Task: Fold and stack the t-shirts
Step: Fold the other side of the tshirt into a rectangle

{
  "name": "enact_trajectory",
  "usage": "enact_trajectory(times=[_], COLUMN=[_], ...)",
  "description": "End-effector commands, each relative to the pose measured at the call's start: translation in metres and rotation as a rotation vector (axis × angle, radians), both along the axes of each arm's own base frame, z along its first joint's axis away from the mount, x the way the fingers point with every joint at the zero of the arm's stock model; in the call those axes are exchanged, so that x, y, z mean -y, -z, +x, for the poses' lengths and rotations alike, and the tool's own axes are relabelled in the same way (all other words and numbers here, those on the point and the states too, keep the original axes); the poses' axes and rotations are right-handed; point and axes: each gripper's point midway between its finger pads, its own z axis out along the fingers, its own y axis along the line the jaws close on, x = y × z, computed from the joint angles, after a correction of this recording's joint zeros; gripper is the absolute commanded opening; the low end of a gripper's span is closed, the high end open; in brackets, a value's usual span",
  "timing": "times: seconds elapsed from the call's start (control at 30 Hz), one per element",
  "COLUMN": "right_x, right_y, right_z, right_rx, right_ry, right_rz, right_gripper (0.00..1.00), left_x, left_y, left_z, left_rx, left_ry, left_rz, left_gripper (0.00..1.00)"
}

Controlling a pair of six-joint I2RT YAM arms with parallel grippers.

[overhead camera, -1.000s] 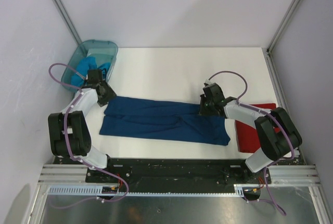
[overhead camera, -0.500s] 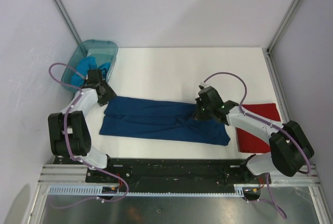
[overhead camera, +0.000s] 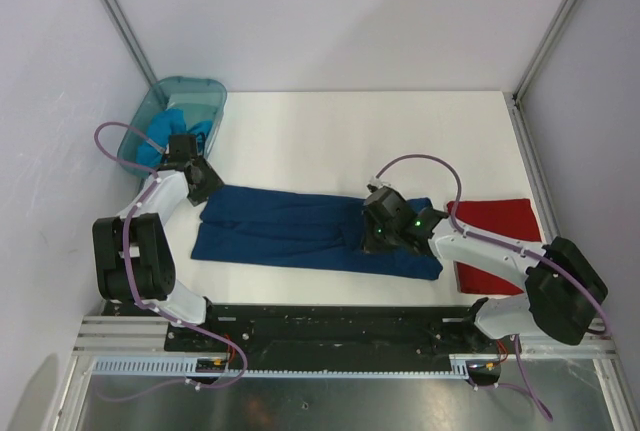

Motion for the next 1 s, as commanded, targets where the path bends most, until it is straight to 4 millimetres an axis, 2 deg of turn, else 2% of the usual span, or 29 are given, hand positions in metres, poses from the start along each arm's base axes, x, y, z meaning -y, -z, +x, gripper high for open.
enact_trajectory(times=[0.0, 0.1, 0.17, 0.23, 0.3, 0.5, 0.67, 0.83, 0.97], right_x=[-0.019, -0.034, -0.039, -0.033, -0.021, 0.042, 0.101, 0.132, 0.151], right_y=[0.003, 0.007, 0.0, -0.007, -0.017, -0.039, -0.026, -0.02, -0.006], right_z=[-0.012, -0.019, -0.019, -0.016, -0.011, 0.015, 0.04, 0.076, 0.093], right_rx=[-0.026, -0.051, -0.037, -0.01, 0.019, 0.116, 0.106, 0.141, 0.117], right_ry=[-0.04, -0.085, -0.105, -0.101, -0.08, 0.094, 0.296, 0.433, 0.505], right_rz=[0.046, 0.084, 0.107, 0.096, 0.081, -0.02, -0.16, -0.187, -0.205], right_gripper=[0.06, 0.24, 0.37, 0.48, 0.53, 0.52, 0.46, 0.43, 0.43], left_x=[0.002, 0.002, 0.002, 0.003, 0.004, 0.006, 0.008, 0.009, 0.009], left_y=[-0.004, -0.004, -0.004, -0.003, -0.003, -0.003, -0.002, 0.0, -0.001], left_z=[0.003, 0.003, 0.003, 0.003, 0.003, 0.004, 0.005, 0.005, 0.006], left_rx=[0.024, 0.026, 0.026, 0.026, 0.024, 0.028, 0.027, 0.023, 0.025], left_ry=[0.021, 0.022, 0.022, 0.024, 0.027, 0.033, 0.038, 0.039, 0.039], left_rz=[-0.006, -0.007, -0.009, -0.012, -0.016, -0.024, -0.029, -0.03, -0.034], left_gripper=[0.53, 0.53, 0.53, 0.53, 0.53, 0.53, 0.53, 0.53, 0.53])
